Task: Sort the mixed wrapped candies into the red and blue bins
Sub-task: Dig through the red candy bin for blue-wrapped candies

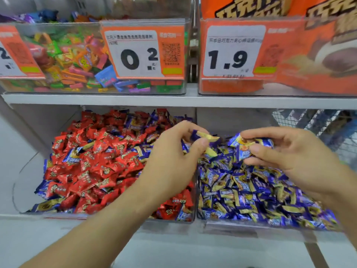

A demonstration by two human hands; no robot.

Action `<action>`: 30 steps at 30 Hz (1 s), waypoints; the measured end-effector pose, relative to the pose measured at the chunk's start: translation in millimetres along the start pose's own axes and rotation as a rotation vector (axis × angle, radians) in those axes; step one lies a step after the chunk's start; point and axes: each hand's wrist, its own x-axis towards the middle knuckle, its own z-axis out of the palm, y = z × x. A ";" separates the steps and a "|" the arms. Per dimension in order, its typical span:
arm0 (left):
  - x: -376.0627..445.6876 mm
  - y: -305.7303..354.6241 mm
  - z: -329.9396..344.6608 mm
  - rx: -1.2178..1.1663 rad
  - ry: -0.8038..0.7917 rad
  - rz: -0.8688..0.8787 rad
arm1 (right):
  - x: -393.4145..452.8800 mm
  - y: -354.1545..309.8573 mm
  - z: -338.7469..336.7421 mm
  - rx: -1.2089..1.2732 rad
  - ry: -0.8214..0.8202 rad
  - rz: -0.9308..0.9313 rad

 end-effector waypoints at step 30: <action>-24.1 -89.1 -77.7 0.588 -0.384 0.200 | 27.4 -8.1 113.6 -0.729 -0.273 -0.553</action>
